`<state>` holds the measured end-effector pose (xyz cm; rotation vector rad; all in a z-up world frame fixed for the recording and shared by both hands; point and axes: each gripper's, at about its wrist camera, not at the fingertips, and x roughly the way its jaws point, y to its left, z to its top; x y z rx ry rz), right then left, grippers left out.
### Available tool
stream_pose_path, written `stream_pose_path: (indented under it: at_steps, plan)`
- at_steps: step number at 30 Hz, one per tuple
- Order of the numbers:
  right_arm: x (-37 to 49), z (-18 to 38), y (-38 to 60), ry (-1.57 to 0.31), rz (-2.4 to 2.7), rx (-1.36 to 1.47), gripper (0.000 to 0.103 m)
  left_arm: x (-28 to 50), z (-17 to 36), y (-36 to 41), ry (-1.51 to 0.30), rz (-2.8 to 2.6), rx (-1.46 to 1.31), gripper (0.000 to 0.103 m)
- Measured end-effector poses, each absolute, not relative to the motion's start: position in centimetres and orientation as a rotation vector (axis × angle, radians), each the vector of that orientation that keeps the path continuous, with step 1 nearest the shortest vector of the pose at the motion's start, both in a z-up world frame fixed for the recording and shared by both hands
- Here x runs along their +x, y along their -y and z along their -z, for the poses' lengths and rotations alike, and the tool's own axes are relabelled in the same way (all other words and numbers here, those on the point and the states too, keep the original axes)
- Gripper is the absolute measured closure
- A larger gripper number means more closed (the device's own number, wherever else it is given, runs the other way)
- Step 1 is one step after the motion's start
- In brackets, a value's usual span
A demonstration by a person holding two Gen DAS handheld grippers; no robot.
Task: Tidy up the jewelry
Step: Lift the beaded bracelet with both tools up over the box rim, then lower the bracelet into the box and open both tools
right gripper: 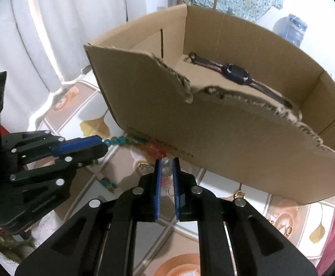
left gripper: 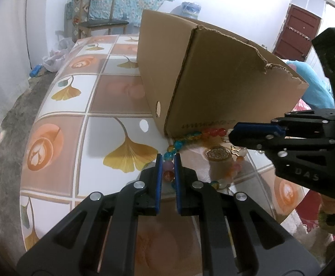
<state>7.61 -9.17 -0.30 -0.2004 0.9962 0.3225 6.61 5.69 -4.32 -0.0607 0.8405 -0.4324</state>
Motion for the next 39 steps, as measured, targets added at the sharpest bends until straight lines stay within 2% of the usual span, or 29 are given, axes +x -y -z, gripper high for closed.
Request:
stream_pose_path:
  at_steps: [12, 22, 27, 32, 39]
  plan:
    - [3.7, -3.4, 10.4, -0.879, -0.335, -0.191, 0.093, 4.8, 1.0, -6.1, -0.752, 0.418, -0.049, 0.094]
    - [0.4, -11.3, 12.8, -0.675, -0.421, -0.131, 0.093, 2.2, -8.8, -6.3, -0.523, 0.482, -0.019, 0.094]
    - [2.1, -15.3, 14.2, -0.576, -0.417, -0.174, 0.093, 5.5, -13.3, -4.5, -0.429, 0.546, 0.048, 0.094]
    - [9.0, -14.8, 15.7, -0.706, -0.42, -0.166, 0.093, 12.9, -12.9, -1.0, -0.559, 0.595, 0.135, 0.094]
    - [20.1, -9.3, 18.1, -1.1, -0.47, -0.01, 0.093, 20.1, -7.4, 4.7, -0.788, 0.572, 0.424, 0.094]
